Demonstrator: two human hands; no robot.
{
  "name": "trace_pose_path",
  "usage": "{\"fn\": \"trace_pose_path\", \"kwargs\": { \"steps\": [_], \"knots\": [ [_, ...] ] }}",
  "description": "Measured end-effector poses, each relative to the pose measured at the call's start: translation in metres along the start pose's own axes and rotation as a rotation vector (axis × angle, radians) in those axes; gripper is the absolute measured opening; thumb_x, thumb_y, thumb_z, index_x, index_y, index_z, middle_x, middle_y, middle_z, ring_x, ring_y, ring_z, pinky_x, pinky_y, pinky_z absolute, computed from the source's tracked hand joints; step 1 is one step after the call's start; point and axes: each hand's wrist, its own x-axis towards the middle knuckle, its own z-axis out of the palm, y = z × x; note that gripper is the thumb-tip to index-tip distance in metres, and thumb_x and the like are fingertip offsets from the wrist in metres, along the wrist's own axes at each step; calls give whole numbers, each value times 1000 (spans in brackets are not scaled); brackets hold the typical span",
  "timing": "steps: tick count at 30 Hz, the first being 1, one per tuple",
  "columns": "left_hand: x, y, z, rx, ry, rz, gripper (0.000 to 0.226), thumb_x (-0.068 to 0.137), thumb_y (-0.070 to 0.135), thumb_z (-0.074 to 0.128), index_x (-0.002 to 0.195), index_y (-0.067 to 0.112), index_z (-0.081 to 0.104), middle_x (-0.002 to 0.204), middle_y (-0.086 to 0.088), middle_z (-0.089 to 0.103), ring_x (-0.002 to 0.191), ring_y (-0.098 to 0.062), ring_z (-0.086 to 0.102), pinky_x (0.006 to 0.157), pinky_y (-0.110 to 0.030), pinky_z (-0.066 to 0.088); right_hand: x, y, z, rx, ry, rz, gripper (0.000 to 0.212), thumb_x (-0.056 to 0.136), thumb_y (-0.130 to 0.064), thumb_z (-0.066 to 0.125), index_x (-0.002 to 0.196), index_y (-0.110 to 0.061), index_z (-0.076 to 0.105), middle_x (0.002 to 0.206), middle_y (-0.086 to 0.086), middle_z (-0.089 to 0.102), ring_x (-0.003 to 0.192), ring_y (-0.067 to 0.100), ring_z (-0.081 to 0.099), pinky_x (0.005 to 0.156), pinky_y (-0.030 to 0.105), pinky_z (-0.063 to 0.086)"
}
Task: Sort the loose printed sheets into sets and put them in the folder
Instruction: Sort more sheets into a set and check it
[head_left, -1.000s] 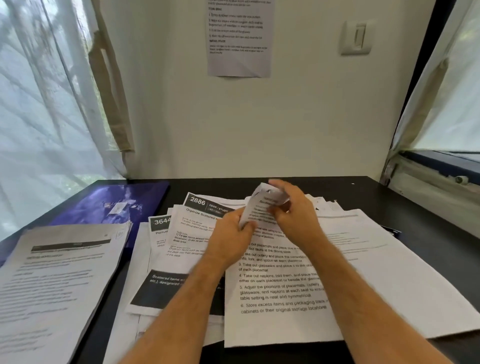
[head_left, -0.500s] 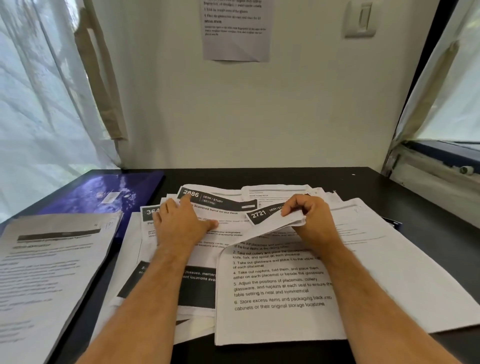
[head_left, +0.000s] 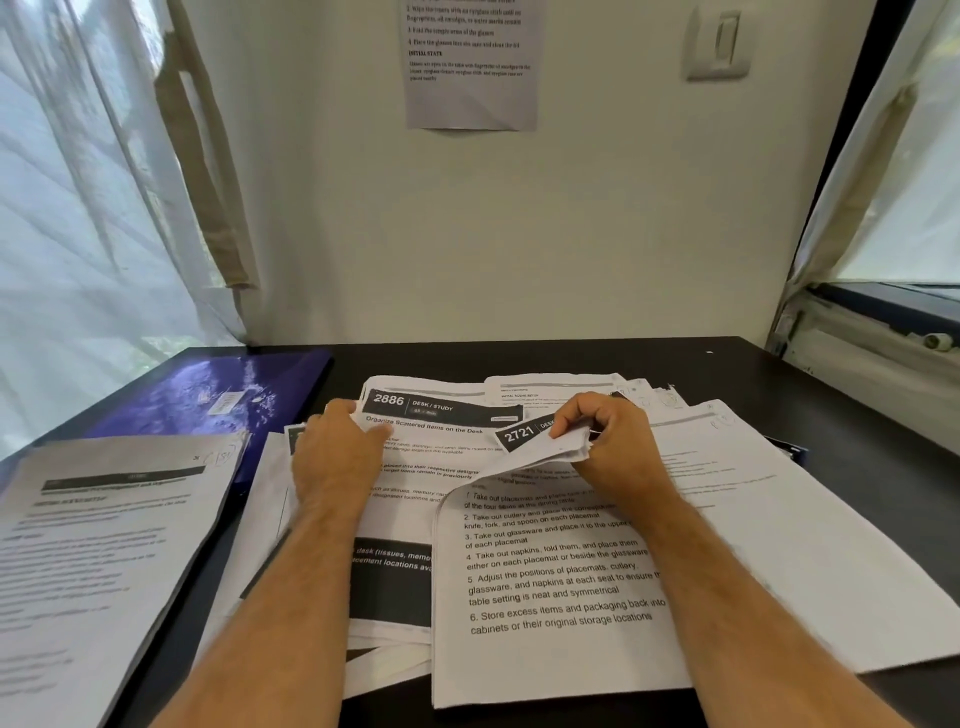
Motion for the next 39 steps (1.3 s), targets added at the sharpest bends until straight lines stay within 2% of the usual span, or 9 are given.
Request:
{"fn": "trace_pose_path", "kwargs": {
  "steps": [4,8,11,18,23,27,32,36,39],
  "knots": [
    [-1,2,-3,-22,-37,-43,51,95,21,65,141,20,46,133,-12,56,108,-27,57,86,-41,46,-1,-2,2,-6,-2,-2,28,68,-5,90,69,-25,69,85,-7,71,81,11,67,64,23,58],
    [-2,0,0,78,-26,27,28,101,32,52,119,15,64,101,-2,65,81,-14,54,72,-33,43,0,-2,3,-21,-6,-16,28,70,-5,89,70,-25,69,85,-7,72,80,11,67,63,21,57],
    [-1,2,1,-21,11,2,28,103,33,48,106,12,65,99,-5,67,76,-14,53,70,-33,41,0,-2,4,-16,7,-26,30,70,-1,87,70,-25,70,84,-7,71,79,9,66,59,16,53],
    [0,8,-5,-193,142,-67,27,106,30,42,99,8,57,94,-2,54,86,-20,48,74,-37,35,0,-3,3,-18,42,-58,27,66,-7,91,72,-24,70,81,-10,69,76,7,64,60,13,50],
    [4,3,-2,-233,178,-31,29,105,33,43,105,10,60,98,-4,60,89,-23,55,76,-41,44,0,-5,3,-22,39,-36,23,67,-11,91,75,-19,72,83,-9,69,81,10,65,63,18,55],
    [2,5,-4,-219,199,-10,28,105,34,44,102,11,60,95,-2,62,81,-18,56,66,-31,42,0,-5,4,-26,38,-43,23,68,-9,90,74,-21,71,81,-9,70,78,10,65,62,19,55],
    [-9,20,-19,-177,-76,175,28,102,35,50,86,19,67,81,3,71,64,-9,64,53,-23,46,0,-11,7,-37,37,-10,33,82,2,75,101,-23,66,83,-8,66,80,6,63,67,16,54],
    [-27,40,-36,-119,-284,328,42,94,57,55,74,25,75,69,7,73,57,-12,66,66,-35,59,-1,-15,11,-16,-21,64,78,83,-2,76,142,-37,39,85,-7,67,86,4,66,74,18,55],
    [-39,49,-41,-278,-526,305,61,79,77,50,76,23,79,79,4,77,72,-15,72,79,-41,58,-1,-17,13,-30,-36,38,66,86,-5,74,137,-38,48,86,-10,67,86,-3,64,76,18,57]
  ]
}}
